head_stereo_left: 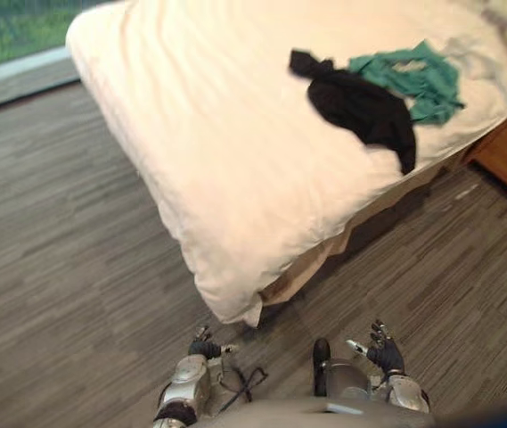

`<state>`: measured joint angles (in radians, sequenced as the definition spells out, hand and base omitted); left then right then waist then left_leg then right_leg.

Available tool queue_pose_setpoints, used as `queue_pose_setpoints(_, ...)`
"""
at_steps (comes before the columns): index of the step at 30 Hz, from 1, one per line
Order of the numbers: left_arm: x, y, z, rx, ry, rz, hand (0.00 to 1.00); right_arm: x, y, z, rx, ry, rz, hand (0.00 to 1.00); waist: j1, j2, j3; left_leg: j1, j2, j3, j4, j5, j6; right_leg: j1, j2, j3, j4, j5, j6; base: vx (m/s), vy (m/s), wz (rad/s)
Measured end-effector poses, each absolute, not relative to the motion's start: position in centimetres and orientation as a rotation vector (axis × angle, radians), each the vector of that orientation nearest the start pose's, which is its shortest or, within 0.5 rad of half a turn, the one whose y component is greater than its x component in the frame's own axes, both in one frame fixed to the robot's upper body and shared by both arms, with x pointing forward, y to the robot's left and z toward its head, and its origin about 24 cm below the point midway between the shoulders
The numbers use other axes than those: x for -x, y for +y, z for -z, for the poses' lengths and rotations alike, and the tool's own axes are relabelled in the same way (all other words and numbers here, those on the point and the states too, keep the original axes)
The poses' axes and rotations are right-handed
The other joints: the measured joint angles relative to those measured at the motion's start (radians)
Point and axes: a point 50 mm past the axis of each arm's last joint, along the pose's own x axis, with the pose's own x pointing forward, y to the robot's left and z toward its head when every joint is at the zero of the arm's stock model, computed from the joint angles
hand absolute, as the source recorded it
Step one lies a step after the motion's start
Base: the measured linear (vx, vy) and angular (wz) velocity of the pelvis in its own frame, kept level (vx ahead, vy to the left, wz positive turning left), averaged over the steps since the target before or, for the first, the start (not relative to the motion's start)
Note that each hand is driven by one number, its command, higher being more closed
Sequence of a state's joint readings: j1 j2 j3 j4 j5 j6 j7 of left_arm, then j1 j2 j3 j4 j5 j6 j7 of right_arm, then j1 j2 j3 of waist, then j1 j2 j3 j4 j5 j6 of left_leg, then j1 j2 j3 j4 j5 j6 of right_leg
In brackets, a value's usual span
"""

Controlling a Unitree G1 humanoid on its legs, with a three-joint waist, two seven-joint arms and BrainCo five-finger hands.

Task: Tidy the bed and pick cloth on bed and put in laundry

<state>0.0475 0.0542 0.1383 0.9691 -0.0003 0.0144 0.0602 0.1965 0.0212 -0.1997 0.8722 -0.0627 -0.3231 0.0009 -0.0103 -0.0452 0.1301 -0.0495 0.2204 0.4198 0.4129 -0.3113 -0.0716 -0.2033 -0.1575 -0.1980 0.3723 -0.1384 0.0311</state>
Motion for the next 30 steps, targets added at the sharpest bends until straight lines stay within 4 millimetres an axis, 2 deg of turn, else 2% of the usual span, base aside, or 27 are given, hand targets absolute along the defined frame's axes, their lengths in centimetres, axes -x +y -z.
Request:
queue_pose_setpoints(1, -11.4, 19.7, 15.4, -0.038, 1.052, -0.204, 0.0, -10.2, -18.3, 14.0, -0.035, 0.759, 0.226, 0.0, -0.01, -0.018, -0.011, 0.028, -0.011, 0.001, -0.03, 0.01, -0.017, 0.0, 0.009, -0.002, -0.001, -0.014, 0.007, 0.0, -0.124, -0.4)
queue_pose_setpoints(3, -10.4, 20.0, 15.6, -0.069, 1.077, -0.193, 0.0, -9.3, -18.5, 14.5, -0.057, 0.796, 0.262, 0.0, -0.017, -0.013, -0.055, 0.052, -0.037, -0.022, -0.127, 0.031, -0.028, 0.004, 0.02, -0.02, -0.066, -0.015, 0.008, 0.05, -0.073, -0.48)
queue_pose_setpoints(4, -9.5, 19.6, 15.9, -0.064, 1.106, -0.186, 0.0, -9.0, -19.3, 14.6, -0.061, 0.809, 0.295, 0.0, -0.011, 0.026, -0.093, 0.06, -0.031, -0.038, -0.213, 0.053, -0.02, 0.007, 0.031, -0.056, -0.091, -0.023, 0.016, 0.09, -0.057, -0.52)
queue_pose_setpoints(5, -9.5, 19.4, 16.0, -0.057, 1.109, -0.183, 0.0, -9.0, -19.5, 14.7, -0.063, 0.811, 0.313, 0.0, -0.016, 0.016, -0.083, 0.09, -0.05, -0.015, -0.243, 0.068, -0.023, -0.002, -0.002, -0.116, 0.01, -0.024, -0.003, 0.12, -0.049, -0.44)
queue_pose_setpoints(6, -9.6, 19.8, 15.9, -0.065, 1.111, -0.191, 0.0, -8.8, -19.5, 14.8, -0.064, 0.822, 0.317, 0.0, -0.028, -0.006, -0.08, 0.1, -0.067, -0.015, -0.241, 0.072, -0.029, 0.017, -0.019, -0.127, 0.001, -0.031, -0.01, 0.15, -0.106, -0.6)
queue_pose_setpoints(7, -9.4, 19.7, 16.1, -0.046, 1.131, -0.206, 0.0, -8.7, -19.7, 14.9, -0.055, 0.838, 0.321, 0.0, -0.025, 0.004, -0.082, 0.096, -0.06, -0.042, -0.223, 0.071, -0.032, 0.029, 0.019, -0.106, -0.031, -0.014, -0.017, 0.12, -0.028, -1.04)
queue_pose_setpoints(8, -9.1, 19.4, 16.2, -0.04, 1.144, -0.199, 0.0, -8.7, -20.5, 14.9, -0.011, 0.851, 0.31, 0.0, -0.019, 0.034, -0.09, 0.1, -0.079, -0.074, -0.248, 0.075, -0.009, 0.038, 0.059, -0.064, -0.113, 0.032, -0.027, 0.09, -0.006, -1.42)
queue_pose_setpoints(9, -8.9, 19.4, 16.3, -0.042, 1.152, -0.196, 0.0, -8.9, -20.8, 14.9, 0.006, 0.851, 0.305, 0.0, -0.003, 0.052, -0.1, 0.102, -0.07, -0.07, -0.273, 0.092, 0.007, 0.034, 0.075, -0.059, -0.145, 0.047, -0.035, 0.1, 0.03, -1.25)
queue_pose_setpoints(10, -9.2, 18.9, 16.3, -0.038, 1.149, -0.184, 0.0, -9.3, -21.5, 14.8, 0.031, 0.854, 0.305, 0.0, -0.02, 0.073, -0.098, 0.104, -0.061, -0.034, -0.284, 0.105, -0.004, 0.021, 0.048, -0.122, -0.102, 0.016, -0.06, 0.14, -0.006, -0.81)
queue_pose_setpoints(11, -9.5, 19.2, 16.2, -0.058, 1.143, -0.175, 0.0, -8.9, -21.6, 15.0, 0.04, 0.887, 0.294, 0.0, -0.03, 0.061, -0.091, 0.12, -0.073, -0.012, -0.285, 0.106, -0.007, 0.019, 0.002, -0.23, -0.038, -0.021, -0.04, 0.21, -0.032, -0.68)
queue_pose_setpoints(13, -9.5, 19.3, 16.3, -0.079, 1.153, -0.154, 0.0, -8.1, -21.6, 15.3, 0.039, 0.934, 0.29, 0.0, -0.029, 0.077, -0.084, 0.136, -0.057, 0.014, -0.285, 0.121, -0.016, 0.066, 0.051, -0.228, -0.144, 0.029, -0.046, 0.15, -0.026, -0.51)
queue_pose_setpoints(14, -9.5, 19.1, 16.3, -0.091, 1.156, -0.126, 0.0, -8.2, -21.9, 15.3, 0.055, 0.942, 0.279, 0.0, -0.028, 0.079, -0.084, 0.139, -0.053, 0.015, -0.289, 0.138, -0.007, 0.108, 0.077, -0.223, -0.234, 0.067, -0.046, 0.07, -0.042, -0.27)
queue_pose_setpoints(17, -9.8, 18.2, 16.3, -0.117, 1.152, -0.064, 0.0, -7.9, -21.7, 15.6, 0.065, 0.984, 0.236, 0.0, -0.028, 0.076, -0.083, 0.157, -0.056, 0.012, -0.297, 0.165, -0.007, 0.183, 0.11, -0.211, -0.384, 0.141, -0.044, 0.07, -0.021, -0.16)
queue_pose_setpoints(20, -10.0, 18.0, 16.3, -0.141, 1.156, -0.036, 0.0, -8.8, -21.7, 15.5, 0.065, 0.985, 0.223, 0.0, -0.025, 0.076, -0.08, 0.178, -0.074, -0.003, -0.3, 0.172, -0.009, 0.228, 0.122, -0.172, -0.469, 0.189, -0.04, 0.01, 0.05, -0.19)
queue_pose_setpoints(21, -10.1, 18.1, 16.3, -0.134, 1.154, -0.046, 0.0, -9.3, -21.5, 15.4, 0.056, 0.985, 0.219, 0.0, -0.023, 0.073, -0.077, 0.181, -0.083, -0.058, -0.278, 0.171, -0.007, 0.23, 0.117, -0.141, -0.469, 0.192, -0.037, -0.01, 0.056, -0.41)
queue_pose_setpoints(22, -10.2, 18.2, 16.2, -0.124, 1.15, -0.057, 0.0, -9.5, -21.4, 15.5, 0.057, 0.987, 0.211, 0.0, -0.015, 0.07, -0.074, 0.177, -0.088, -0.101, -0.251, 0.168, -0.003, 0.231, 0.114, -0.112, -0.469, 0.194, -0.035, -0.02, 0.085, -0.85)
queue_pose_setpoints(23, -10.3, 18.5, 16.2, -0.103, 1.142, -0.089, 0.0, -10.1, -21.1, 15.5, 0.062, 0.994, 0.188, 0.0, 0.016, 0.067, -0.066, 0.169, -0.096, -0.172, -0.177, 0.155, 0.017, 0.233, 0.111, -0.052, -0.469, 0.203, -0.034, -0.02, 0.048, -0.98)
queue_pose_setpoints(24, -10.4, 18.7, 16.1, -0.09, 1.133, -0.11, 0.0, -10.4, -21.0, 15.5, 0.065, 0.996, 0.177, 0.0, 0.025, 0.068, -0.059, 0.165, -0.099, -0.202, -0.135, 0.146, 0.027, 0.237, 0.112, -0.024, -0.469, 0.205, -0.034, -0.05, 0.077, -1.47)
queue_pose_setpoints(25, -10.1, 19.1, 16.1, -0.052, 1.127, -0.163, 0.0, -11.1, -20.7, 15.4, 0.066, 1.0, 0.152, 0.0, 0.035, 0.073, -0.048, 0.129, -0.099, -0.276, 0.011, 0.119, 0.044, 0.247, 0.123, 0.042, -0.469, 0.204, -0.028, -0.05, 0.084, -1.61)
queue_pose_setpoints(26, -9.8, 19.2, 16.1, -0.022, 1.122, -0.2, 0.0, -11.5, -20.5, 15.4, 0.068, 1.005, 0.131, 0.0, 0.049, 0.097, -0.047, 0.098, -0.095, -0.318, 0.136, 0.108, 0.049, 0.253, 0.137, 0.099, -0.468, 0.199, -0.028, -0.06, 0.118, -1.68)
queue_pose_setpoints(27, -9.6, 19.1, 16.1, -0.021, 1.124, -0.201, 0.0, -11.6, -20.4, 15.4, 0.073, 1.007, 0.122, 0.0, 0.053, 0.109, -0.046, 0.095, -0.094, -0.336, 0.183, 0.097, 0.049, 0.257, 0.144, 0.123, -0.468, 0.205, -0.026, -0.05, 0.159, -1.51)
queue_pose_setpoints(28, -9.2, 18.8, 16.3, -0.022, 1.136, -0.189, 0.0, -11.3, -20.6, 15.5, 0.081, 1.024, 0.115, 0.0, 0.052, 0.139, -0.052, 0.105, -0.091, -0.385, 0.211, 0.072, 0.04, 0.261, 0.168, 0.15, -0.468, 0.214, -0.018, -0.05, 0.184, -1.03)
queue_pose_setpoints(29, -8.9, 18.6, 16.4, -0.024, 1.146, -0.164, 0.0, -11.0, -20.6, 15.6, 0.06, 1.045, 0.131, 0.0, 0.037, 0.148, -0.057, 0.134, -0.086, -0.412, 0.161, 0.038, 0.031, 0.252, 0.182, 0.163, -0.468, 0.22, -0.017, -0.04, 0.173, -0.72)
queue_pose_setpoints(30, -9.0, 18.6, 16.4, -0.03, 1.146, -0.147, 0.0, -11.1, -20.5, 15.6, 0.054, 1.048, 0.138, 0.0, 0.027, 0.144, -0.058, 0.152, -0.09, -0.414, 0.111, 0.023, 0.028, 0.24, 0.184, 0.166, -0.468, 0.226, -0.017, -0.02, 0.167, -0.18)
